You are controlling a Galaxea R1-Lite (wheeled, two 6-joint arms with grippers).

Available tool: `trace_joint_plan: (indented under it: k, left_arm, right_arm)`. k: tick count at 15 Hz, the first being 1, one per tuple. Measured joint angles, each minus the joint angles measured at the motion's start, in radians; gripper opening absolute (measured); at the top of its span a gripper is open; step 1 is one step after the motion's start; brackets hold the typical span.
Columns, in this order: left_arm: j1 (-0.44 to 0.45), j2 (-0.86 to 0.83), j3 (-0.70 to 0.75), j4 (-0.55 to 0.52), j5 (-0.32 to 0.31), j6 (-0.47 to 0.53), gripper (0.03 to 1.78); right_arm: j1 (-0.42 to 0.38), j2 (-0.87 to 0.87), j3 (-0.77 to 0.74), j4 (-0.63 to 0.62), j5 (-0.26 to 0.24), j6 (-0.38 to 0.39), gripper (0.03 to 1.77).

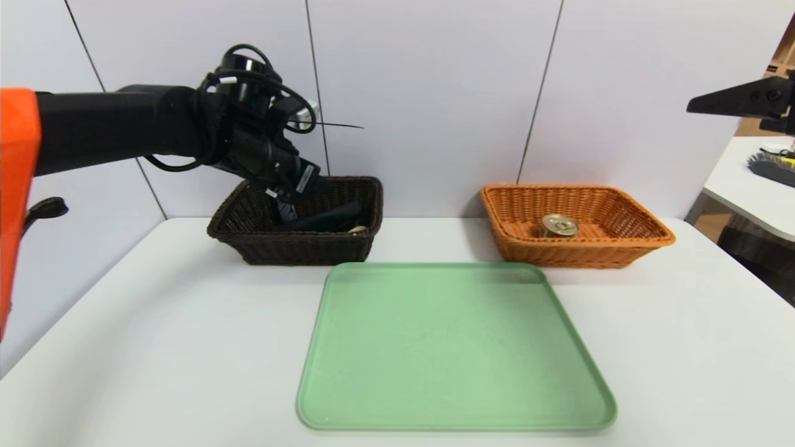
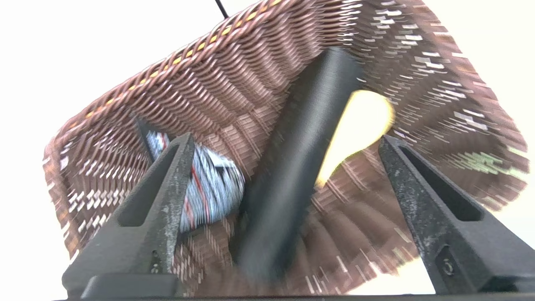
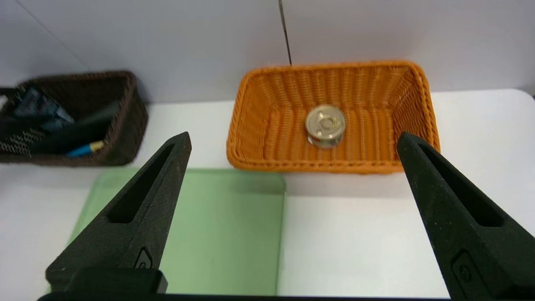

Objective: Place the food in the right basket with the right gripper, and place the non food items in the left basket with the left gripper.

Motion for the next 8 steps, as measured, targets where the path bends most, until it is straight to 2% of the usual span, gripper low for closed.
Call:
trace_joint_plan:
  k: [3,6,8]
  left_arm:
    - [-0.023,-0.122,0.045,0.096,0.024,-0.066,1.62]
    - [-0.043,-0.288,0.181,0.111,0.087,-0.135,1.64]
    - [-0.048,-0.407,0.273,0.113,0.148,-0.180,1.66]
  right_arm:
    - [-0.009,0.014,-0.014,0.125,0.000,-0.079,1.69]
    - [-0.023,0.040,-0.017,0.301,0.009,-0.161,1.69]
    - [-0.029,0.064,-0.013,0.377,0.016,-0.190,1.69]
